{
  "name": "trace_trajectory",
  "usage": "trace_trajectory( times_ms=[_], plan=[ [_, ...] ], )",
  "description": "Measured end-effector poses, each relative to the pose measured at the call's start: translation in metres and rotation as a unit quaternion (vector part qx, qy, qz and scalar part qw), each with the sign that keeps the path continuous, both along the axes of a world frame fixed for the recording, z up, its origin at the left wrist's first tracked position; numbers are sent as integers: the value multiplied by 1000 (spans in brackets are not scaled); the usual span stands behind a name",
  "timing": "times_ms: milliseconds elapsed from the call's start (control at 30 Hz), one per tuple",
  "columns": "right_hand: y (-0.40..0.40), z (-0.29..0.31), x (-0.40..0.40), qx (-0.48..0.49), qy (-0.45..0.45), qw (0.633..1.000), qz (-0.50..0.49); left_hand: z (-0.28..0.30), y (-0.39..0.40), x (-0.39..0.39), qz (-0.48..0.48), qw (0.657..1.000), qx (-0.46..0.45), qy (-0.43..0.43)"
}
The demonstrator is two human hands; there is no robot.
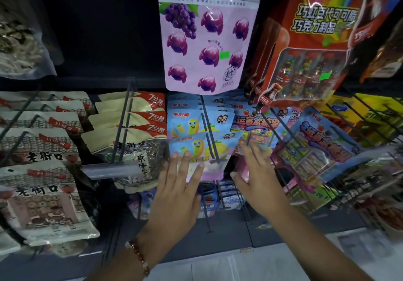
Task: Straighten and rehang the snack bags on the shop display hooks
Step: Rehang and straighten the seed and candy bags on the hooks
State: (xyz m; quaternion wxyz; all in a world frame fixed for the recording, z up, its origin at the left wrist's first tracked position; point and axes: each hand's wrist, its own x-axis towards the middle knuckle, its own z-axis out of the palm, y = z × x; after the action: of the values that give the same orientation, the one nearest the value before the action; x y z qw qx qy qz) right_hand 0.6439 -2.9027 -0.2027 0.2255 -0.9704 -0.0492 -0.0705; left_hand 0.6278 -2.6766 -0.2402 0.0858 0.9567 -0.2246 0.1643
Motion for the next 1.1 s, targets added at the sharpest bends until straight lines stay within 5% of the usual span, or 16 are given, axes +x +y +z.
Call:
trace_trajectory(
  times_ms=[267, 1100],
  plan=[
    [-42, -16, -32, -4, 27, 999, -18, -15, -43, -9, 6, 994, 45, 97],
    [-299, 16, -58, 79, -8, 996, -37, 45, -293, -5, 27, 985, 19, 170]
  ],
)
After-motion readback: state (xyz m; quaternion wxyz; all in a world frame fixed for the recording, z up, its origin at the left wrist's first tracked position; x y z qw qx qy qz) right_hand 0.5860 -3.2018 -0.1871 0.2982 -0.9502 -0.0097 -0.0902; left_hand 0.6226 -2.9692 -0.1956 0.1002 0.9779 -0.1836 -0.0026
